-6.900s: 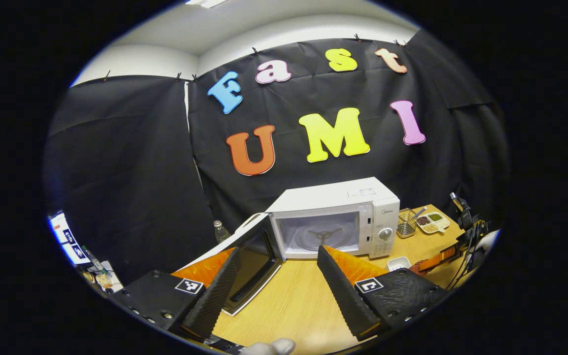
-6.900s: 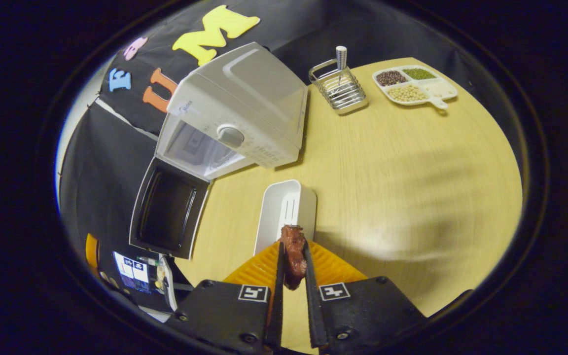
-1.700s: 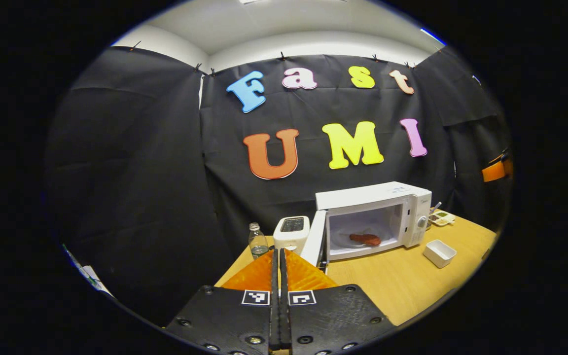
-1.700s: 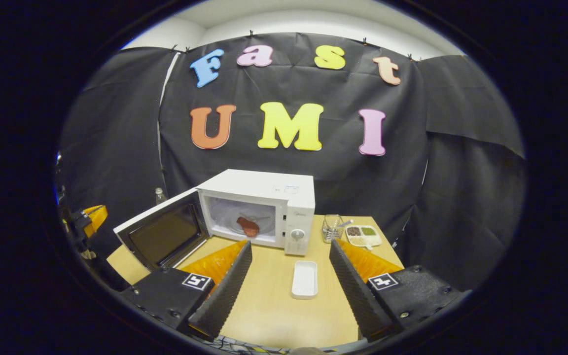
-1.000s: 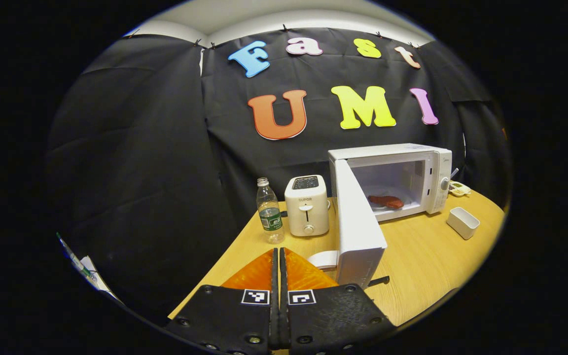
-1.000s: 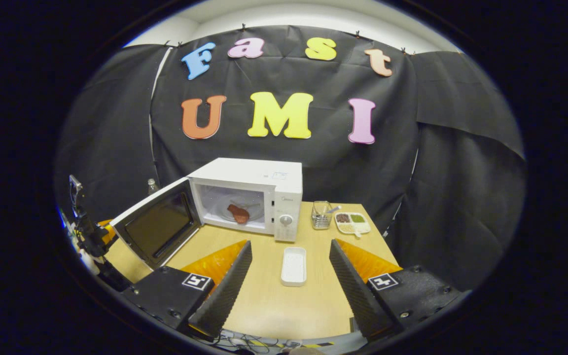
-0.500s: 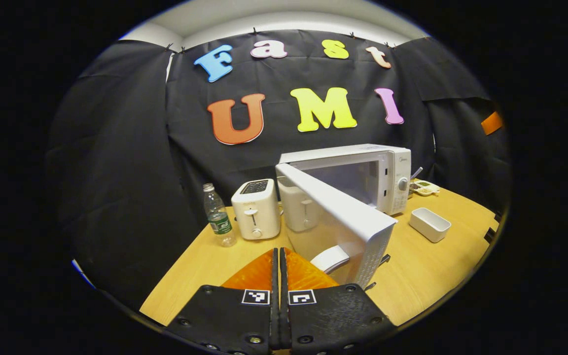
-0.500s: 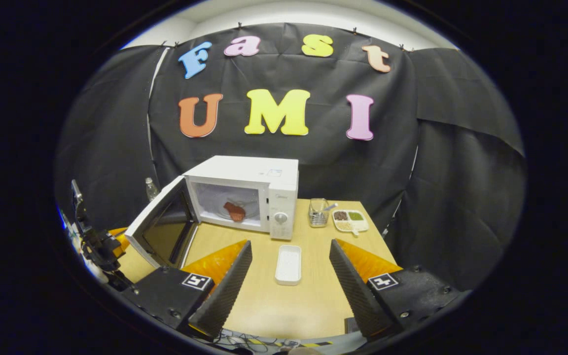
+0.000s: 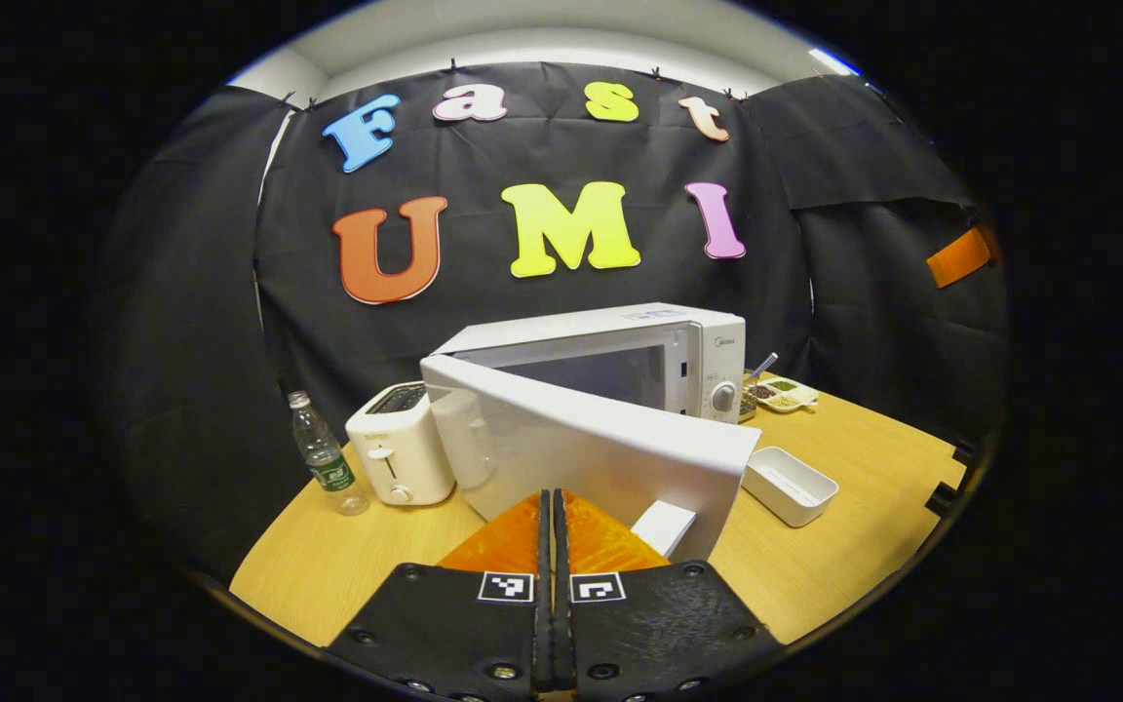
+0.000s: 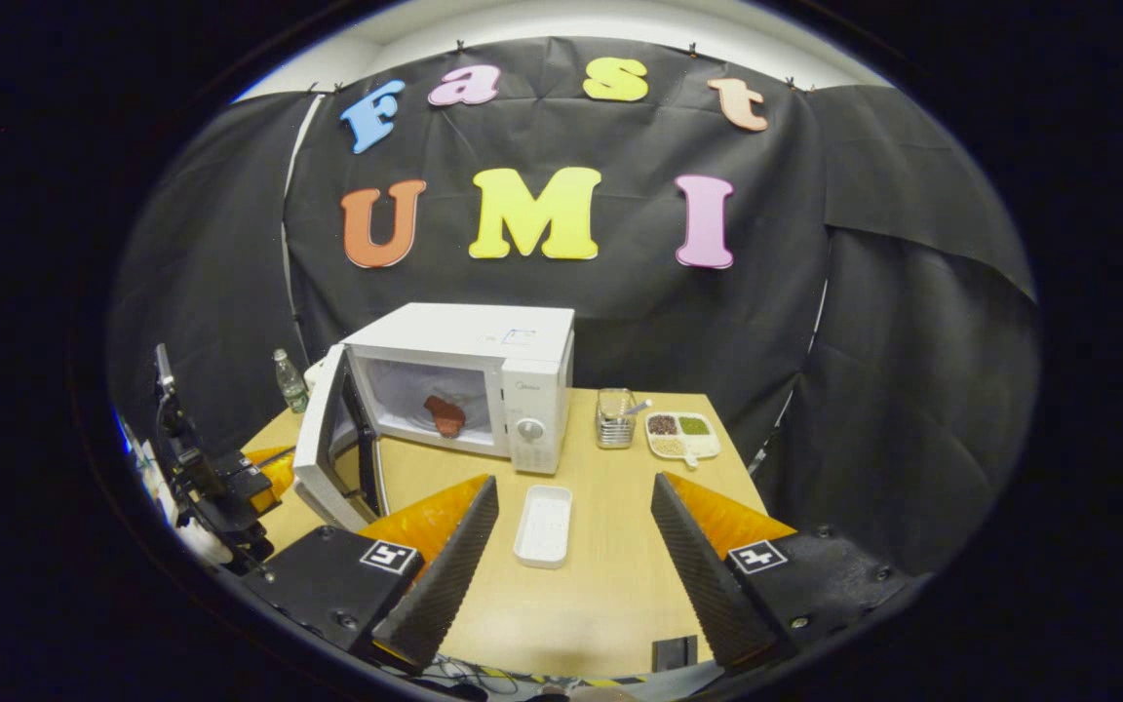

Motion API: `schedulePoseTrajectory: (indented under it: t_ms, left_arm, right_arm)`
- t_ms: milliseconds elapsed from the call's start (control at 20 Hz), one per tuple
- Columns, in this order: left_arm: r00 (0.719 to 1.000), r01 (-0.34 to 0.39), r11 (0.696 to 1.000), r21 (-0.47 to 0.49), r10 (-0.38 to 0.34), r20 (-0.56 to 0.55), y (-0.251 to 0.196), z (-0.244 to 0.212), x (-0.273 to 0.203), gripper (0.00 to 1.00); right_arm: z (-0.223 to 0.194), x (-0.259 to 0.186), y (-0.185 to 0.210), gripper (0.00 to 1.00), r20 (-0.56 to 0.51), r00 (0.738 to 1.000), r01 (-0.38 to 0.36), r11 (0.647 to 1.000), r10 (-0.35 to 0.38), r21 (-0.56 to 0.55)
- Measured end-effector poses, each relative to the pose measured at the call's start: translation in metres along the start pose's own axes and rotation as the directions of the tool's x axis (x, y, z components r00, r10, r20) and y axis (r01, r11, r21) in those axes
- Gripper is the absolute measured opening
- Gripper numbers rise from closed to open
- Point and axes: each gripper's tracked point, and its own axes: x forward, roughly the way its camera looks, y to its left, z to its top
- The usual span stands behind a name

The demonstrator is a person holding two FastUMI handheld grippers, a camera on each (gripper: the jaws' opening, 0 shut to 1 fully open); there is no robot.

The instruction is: Open the microwave oven with the left hand, put the food in, and close the microwave oven.

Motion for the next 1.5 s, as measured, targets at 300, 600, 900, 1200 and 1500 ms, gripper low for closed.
schedulePoseTrajectory:
  t_ms: [300,600,900,1200,1500]
  left_arm:
    - [0.999,0.044,0.999,-0.007,-0.044,0.000,-0.048,0.009,0.040,0.00]
    - [0.999,0.050,0.999,-0.005,-0.050,0.003,-0.079,0.017,0.087,0.00]
    - [0.999,0.049,0.999,0.013,-0.049,0.002,-0.100,0.024,0.134,0.00]
    - [0.999,0.033,0.999,-0.002,-0.033,0.001,-0.110,0.031,0.174,0.00]
    - [1.000,0.013,1.000,-0.026,-0.013,-0.005,-0.110,0.040,0.199,0.00]
  right_arm:
    - [0.002,0.025,-0.042,1.00,-0.024,1.000,0.014,1.000,-0.014,0.000]
    - [0.002,0.056,-0.073,1.00,-0.051,0.999,-0.004,1.000,0.004,-0.002]
    - [0.008,0.087,-0.095,0.93,-0.063,0.998,-0.029,1.000,0.029,0.008]
    - [0.006,0.107,-0.110,0.93,-0.070,0.996,-0.048,0.999,0.049,0.017]
    - [0.000,0.113,-0.119,0.93,-0.085,0.995,-0.057,0.998,0.060,0.036]
